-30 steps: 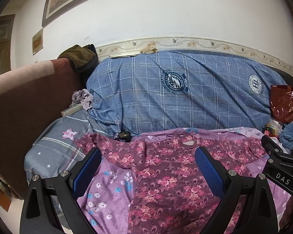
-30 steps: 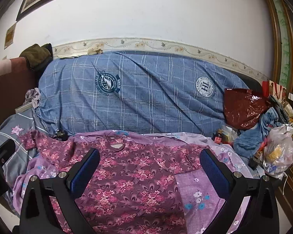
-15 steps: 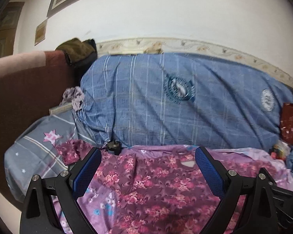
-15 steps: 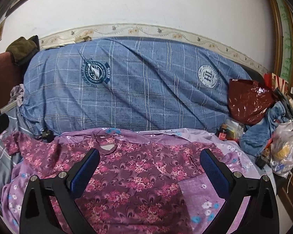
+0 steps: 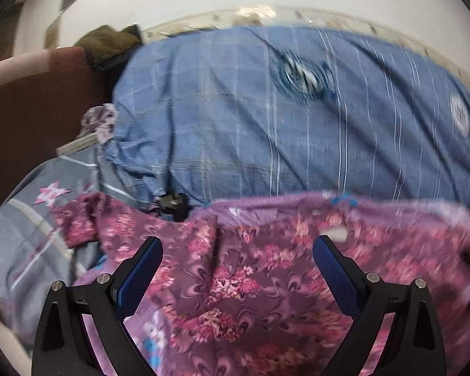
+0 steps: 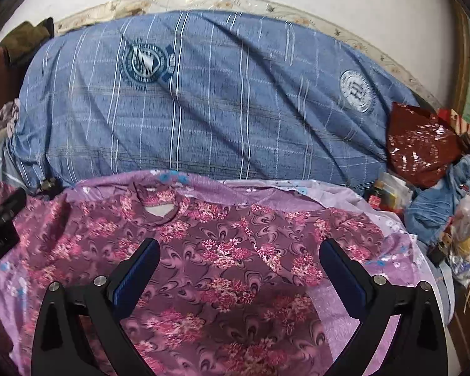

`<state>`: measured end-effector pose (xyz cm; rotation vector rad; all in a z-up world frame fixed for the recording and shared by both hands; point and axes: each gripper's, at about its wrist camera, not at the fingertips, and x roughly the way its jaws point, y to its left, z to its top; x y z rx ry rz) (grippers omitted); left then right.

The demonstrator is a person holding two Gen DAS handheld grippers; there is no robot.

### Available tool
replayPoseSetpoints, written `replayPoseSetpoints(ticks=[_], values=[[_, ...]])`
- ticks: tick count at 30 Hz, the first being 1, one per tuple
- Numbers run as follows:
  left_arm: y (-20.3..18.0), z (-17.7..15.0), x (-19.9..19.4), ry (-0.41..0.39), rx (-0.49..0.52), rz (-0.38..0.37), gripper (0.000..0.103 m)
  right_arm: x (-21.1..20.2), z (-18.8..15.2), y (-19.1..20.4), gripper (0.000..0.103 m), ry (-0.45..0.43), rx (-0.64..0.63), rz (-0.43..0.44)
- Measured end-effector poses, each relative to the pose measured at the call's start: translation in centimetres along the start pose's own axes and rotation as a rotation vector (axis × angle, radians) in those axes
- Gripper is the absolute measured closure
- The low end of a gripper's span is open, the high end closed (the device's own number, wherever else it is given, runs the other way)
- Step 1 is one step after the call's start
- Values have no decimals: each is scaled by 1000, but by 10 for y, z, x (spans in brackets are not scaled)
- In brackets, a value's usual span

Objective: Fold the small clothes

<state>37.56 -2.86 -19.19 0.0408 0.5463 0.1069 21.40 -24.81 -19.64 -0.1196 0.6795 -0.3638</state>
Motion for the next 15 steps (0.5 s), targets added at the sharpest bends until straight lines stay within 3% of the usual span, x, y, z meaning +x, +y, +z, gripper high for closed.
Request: replayPoseSetpoints(ticks=[3, 5, 6, 8, 10, 12, 15], values=[[-3, -21, 52, 178, 52, -24, 7, 43, -5, -35, 2, 38, 33, -26], [2, -24, 71, 230, 37, -29, 8, 83, -12, -86, 5, 91, 128, -49], [3, -23, 76, 228, 37, -17, 8, 98, -16, -110, 8, 119, 173, -57], [4, -20, 85, 201, 53, 27, 8, 125, -26, -160, 27, 173, 267, -42], [3, -17, 88, 183, 62, 38, 8, 145, -36, -207, 35, 204, 373, 5], [1, -17, 88, 165, 60, 24, 8, 155, -47, -245, 35, 220, 498, 69], [-12, -21, 90, 156, 91, 16, 8, 161, -49, -260, 33, 206, 547, 133]])
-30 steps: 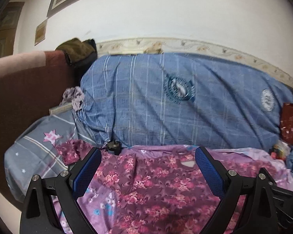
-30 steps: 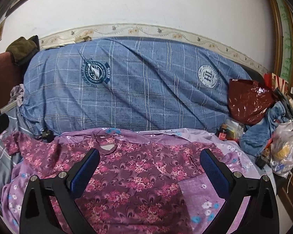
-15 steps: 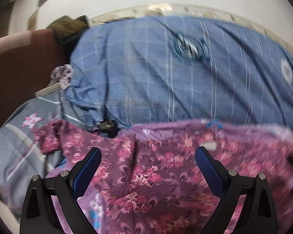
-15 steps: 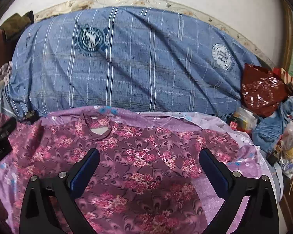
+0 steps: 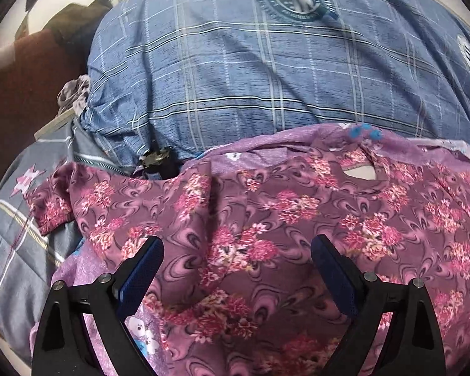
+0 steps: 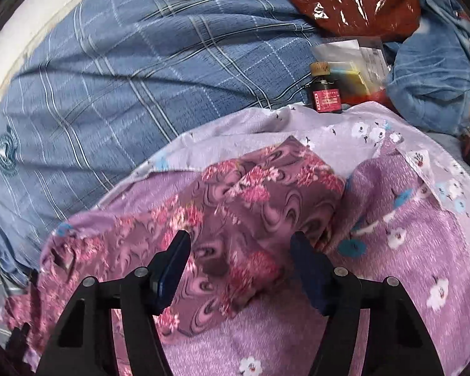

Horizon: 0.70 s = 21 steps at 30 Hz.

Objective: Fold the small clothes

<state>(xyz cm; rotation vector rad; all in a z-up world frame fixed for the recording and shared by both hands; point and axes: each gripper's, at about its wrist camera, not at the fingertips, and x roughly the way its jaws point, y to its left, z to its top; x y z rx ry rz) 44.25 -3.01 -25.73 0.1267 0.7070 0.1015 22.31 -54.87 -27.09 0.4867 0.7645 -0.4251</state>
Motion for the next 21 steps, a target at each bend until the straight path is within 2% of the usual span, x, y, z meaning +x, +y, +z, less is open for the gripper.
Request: replayPoseSetpoints(ticks=[3, 5, 7, 8, 9, 10, 11, 12, 17, 21], values=[[-4, -12, -8, 3, 13, -1, 8, 11, 3, 10, 32, 24, -26, 12], [-5, -15, -13, 8, 15, -5, 8, 24, 2, 19, 20, 53, -53, -67], [-4, -16, -19, 7, 16, -4, 8, 47, -4, 27, 21, 126, -118, -183], [-3, -17, -21, 7, 16, -4, 8, 55, -10, 31, 22, 129, -158, -228], [-2, -17, -23, 4, 14, -2, 8, 57, -15, 37, 27, 93, -200, -267], [0, -16, -24, 2, 12, -1, 8, 56, -16, 41, 54, 80, -216, -284], [2, -16, -26, -3, 6, 2, 8, 50, -14, 44, 92, 75, -211, -286], [4, -15, -28, -6, 3, 4, 8, 44, -11, 44, 94, 69, -194, -283], [17, -14, -36, -22, -28, 17, 8, -3, 5, 35, 94, 2, -37, -137], [36, -11, -44, -39, -77, 29, 8, -42, 11, 58, 94, -28, 69, 208]])
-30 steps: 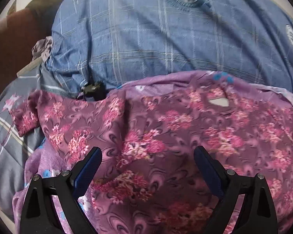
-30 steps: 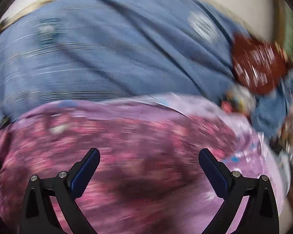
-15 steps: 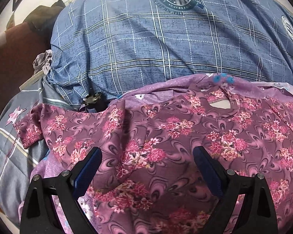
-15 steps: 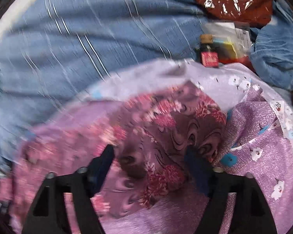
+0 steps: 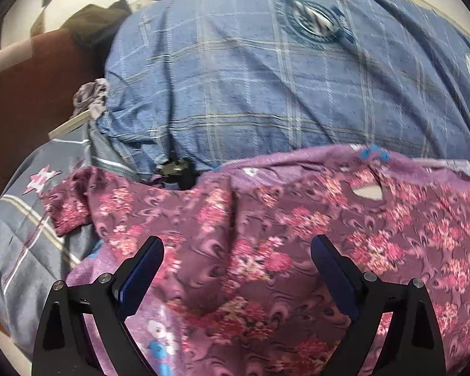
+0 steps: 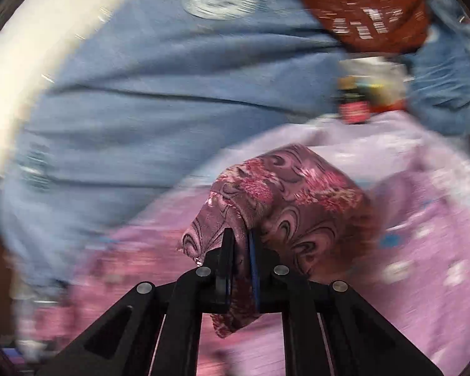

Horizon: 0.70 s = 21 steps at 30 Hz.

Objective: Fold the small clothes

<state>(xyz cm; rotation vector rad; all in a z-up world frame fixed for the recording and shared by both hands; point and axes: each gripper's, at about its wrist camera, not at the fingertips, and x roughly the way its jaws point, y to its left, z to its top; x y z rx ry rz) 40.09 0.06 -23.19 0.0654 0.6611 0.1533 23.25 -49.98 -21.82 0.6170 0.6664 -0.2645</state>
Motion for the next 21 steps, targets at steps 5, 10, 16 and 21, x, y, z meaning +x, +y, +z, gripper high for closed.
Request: replayPoseSetpoints(ticks=[5, 10, 16, 21], values=[[37, 2, -2, 5, -90, 51, 8, 13, -28, 77, 94, 102, 93, 450], [76, 2, 4, 22, -197, 119, 8, 71, -89, 164, 73, 319, 170, 711], [93, 3, 20, 74, -273, 129, 8, 106, -136, 230, 34, 529, 69, 743], [72, 7, 33, 118, -256, -10, 8, 78, -99, 176, 34, 256, 63, 563]])
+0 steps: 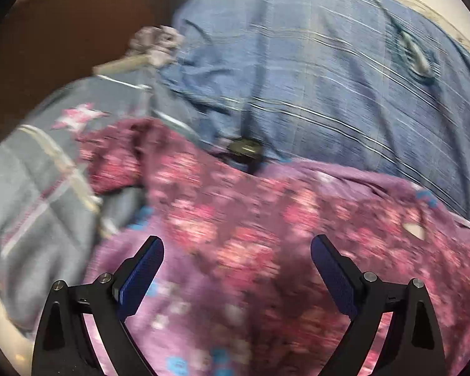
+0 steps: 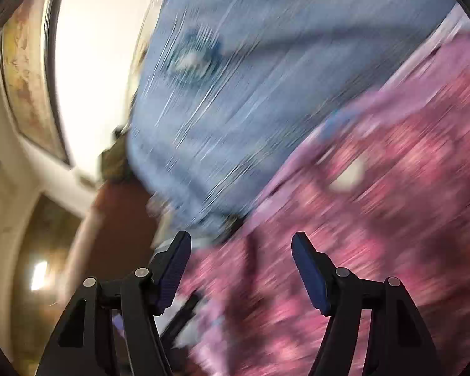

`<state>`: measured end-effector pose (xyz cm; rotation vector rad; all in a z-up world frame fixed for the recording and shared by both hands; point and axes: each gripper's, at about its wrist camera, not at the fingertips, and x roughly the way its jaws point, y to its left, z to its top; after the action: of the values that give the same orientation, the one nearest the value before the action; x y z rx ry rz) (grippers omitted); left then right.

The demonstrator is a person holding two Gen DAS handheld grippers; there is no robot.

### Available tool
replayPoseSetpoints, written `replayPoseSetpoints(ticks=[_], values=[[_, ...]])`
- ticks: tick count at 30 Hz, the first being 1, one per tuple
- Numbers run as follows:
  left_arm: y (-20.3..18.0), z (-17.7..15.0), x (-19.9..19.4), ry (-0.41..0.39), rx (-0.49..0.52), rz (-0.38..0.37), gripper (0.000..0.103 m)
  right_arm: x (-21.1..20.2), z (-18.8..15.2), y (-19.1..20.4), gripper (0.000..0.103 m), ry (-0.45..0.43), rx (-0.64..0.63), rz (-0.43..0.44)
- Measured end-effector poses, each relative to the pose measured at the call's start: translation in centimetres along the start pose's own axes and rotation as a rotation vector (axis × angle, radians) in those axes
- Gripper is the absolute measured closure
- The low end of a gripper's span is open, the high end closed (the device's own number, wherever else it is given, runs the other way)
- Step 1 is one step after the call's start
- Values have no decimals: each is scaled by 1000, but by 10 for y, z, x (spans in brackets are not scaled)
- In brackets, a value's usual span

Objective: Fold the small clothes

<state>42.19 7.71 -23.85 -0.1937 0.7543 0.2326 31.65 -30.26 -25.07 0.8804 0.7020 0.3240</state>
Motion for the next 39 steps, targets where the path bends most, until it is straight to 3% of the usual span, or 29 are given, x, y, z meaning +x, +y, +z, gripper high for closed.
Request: replayPoseSetpoints(ticks=[3, 4, 5, 8, 12, 14, 16, 17, 18, 22, 26, 29, 34, 36, 39], values=[[-21, -3, 11, 53, 55, -122, 11, -16, 7, -19, 45, -40, 7, -128], [-27, -4, 16, 73, 72, -155, 18, -20, 8, -22, 53, -41, -8, -187], [-35, -6, 23, 97, 86, -190, 26, -19, 9, -23, 55, -40, -13, -221], [-51, -3, 49, 164, 109, -281, 29, -24, 10, -36, 56, -31, -24, -280], [-76, -4, 85, 244, 171, -287, 31, -34, 7, -50, 56, -22, -49, -347], [-85, -8, 92, 267, 200, -298, 48, -36, 8, -59, 56, -9, -52, -375], [-94, -7, 91, 252, 238, -305, 65, -35, 10, -65, 56, -4, -65, -394], [-97, -7, 88, 232, 264, -316, 82, -36, 11, -67, 57, -7, -78, -417], [-99, -6, 86, 223, 280, -337, 91, -37, 11, -68, 57, -10, -86, -430], [-94, -2, 79, 198, 266, -374, 97, -43, 19, -74, 62, -30, -94, -446], [-83, 12, 44, 70, 231, -419, 98, -53, 26, -85, 63, -63, -76, -464], [-77, 19, 29, 10, 212, -394, 98, -60, 30, -90, 63, -85, -51, -464], [-59, 23, 14, -71, 209, -272, 98, -68, 33, -94, 60, -99, -33, -446], [-58, 17, 16, -46, 208, -225, 97, -69, 33, -95, 60, -106, -27, -431], [-58, 7, 41, 43, 220, -79, 94, -59, 31, -93, 60, -74, -31, -404]])
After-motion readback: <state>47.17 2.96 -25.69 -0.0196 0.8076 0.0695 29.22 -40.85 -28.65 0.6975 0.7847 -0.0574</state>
